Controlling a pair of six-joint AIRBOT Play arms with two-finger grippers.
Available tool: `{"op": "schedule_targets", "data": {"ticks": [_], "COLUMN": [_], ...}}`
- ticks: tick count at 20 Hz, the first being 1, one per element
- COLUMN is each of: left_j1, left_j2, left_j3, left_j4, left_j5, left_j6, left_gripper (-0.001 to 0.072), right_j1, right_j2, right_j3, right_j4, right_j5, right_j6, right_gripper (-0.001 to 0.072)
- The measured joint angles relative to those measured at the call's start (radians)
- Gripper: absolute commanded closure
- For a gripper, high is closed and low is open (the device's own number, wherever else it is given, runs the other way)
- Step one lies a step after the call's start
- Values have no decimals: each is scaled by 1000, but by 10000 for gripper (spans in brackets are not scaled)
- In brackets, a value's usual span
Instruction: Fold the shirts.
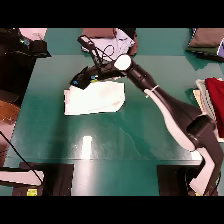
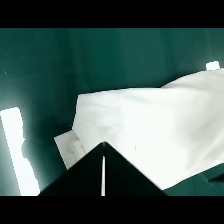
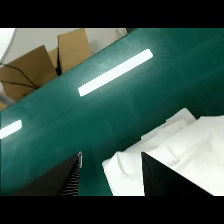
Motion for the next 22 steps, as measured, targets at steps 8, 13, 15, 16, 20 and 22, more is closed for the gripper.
{"op": "schedule_targets", "data": {"ticks": [8,13,15,16,20,22], "left_j1": [11,11,11,11,10,10], "left_j2": [11,11,11,11,12,12], "left_j3": [-34,-95,-116,-126,-152,-157], "left_j4": [-40,-57,-60,-62,-65,-67], "left_j5": [-48,-38,-31,-30,-26,-24], "left_j6": [2,6,14,18,30,33], "left_gripper": [682,682,682,682,682,682], "right_j1": [-317,-447,-444,-433,-386,-370], "right_j2": [283,241,194,171,87,39], "right_j3": [-431,-610,-616,-607,-546,-497], "right_j4": [-240,-129,-64,-45,3,14], "right_j5": [211,214,212,216,187,186], "right_j6": [235,298,299,300,325,348], "right_gripper": [-8,-3,-1,-1,-1,-1]}}
